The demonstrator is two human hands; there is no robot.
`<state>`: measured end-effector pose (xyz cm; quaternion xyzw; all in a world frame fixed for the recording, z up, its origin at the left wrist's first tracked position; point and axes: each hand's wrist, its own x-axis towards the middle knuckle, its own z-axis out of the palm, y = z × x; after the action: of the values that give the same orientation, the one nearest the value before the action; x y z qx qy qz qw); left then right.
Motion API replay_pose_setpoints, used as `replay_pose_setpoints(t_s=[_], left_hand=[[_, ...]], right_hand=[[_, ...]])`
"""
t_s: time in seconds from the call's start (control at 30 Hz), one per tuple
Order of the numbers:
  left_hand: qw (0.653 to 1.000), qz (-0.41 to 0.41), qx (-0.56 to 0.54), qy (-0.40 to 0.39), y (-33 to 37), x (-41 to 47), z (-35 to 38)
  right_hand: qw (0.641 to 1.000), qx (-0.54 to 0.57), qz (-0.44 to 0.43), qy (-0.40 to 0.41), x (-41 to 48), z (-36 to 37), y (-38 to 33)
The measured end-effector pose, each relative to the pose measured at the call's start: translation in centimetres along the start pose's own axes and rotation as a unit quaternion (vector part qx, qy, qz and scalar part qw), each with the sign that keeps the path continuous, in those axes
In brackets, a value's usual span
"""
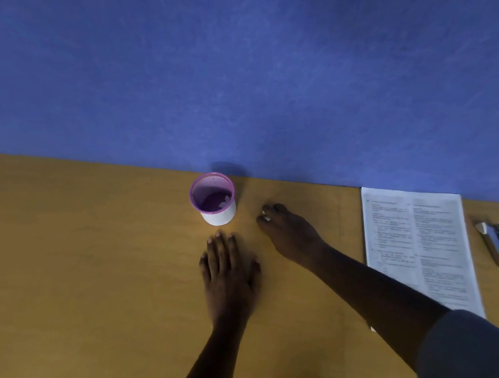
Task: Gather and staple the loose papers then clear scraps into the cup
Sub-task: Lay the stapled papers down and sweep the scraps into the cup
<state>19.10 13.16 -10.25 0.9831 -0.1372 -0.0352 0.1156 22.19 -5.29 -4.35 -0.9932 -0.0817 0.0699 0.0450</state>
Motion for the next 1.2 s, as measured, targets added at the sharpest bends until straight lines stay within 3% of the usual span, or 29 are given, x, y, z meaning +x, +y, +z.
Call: replay_pose_setpoints(t_s=[0.13,0.33,0.4,0.53,0.63,0.77,0.9,1.07,1.2], left_hand=[[1.0,-0.004,0.0,-0.003,-0.1,-0.1,0.1],[1.0,-0.004,-0.001,0.007,0.0,-0.1,0.1],[1.0,-0.007,0.001,0.006,0.1,0.0,0.0],[1.0,-0.003,0.0,0.007,0.0,-0.1,0.2],[1.0,-0.001,0.001,0.01,-0.1,-0.2,0.1],[1.0,0.002,0.0,0.013,0.0,-0.1,0.0],[1.0,0.003,0.001,0.021,-0.1,-0.2,-0.1],[1.0,0.002,-0.001,0.02,0.0,-0.2,-0.1],[1.0,-0.001,-0.005,0.019,-0.1,-0.1,-0.1]], right_hand=[[0.999,-0.001,-0.03,0.038,-0.6,-0.1,0.8],[0.981,0.156,0.028,0.108,-0.2,0.6,2.3],[0.946,0.28,0.096,0.134,-0.3,-0.1,2.3],[0.837,0.471,0.211,0.18,-0.6,-2.2,1.5],[0.808,0.507,0.229,0.196,0.0,-4.0,0.8],[0.817,0.481,0.168,0.269,2.2,-6.5,-1.2],[0.859,0.39,0.071,0.323,5.5,-7.3,-3.5],[0.947,0.247,-0.045,0.198,8.4,-6.4,-5.1],[0.968,0.194,-0.054,0.152,8.5,-6.1,-5.1]])
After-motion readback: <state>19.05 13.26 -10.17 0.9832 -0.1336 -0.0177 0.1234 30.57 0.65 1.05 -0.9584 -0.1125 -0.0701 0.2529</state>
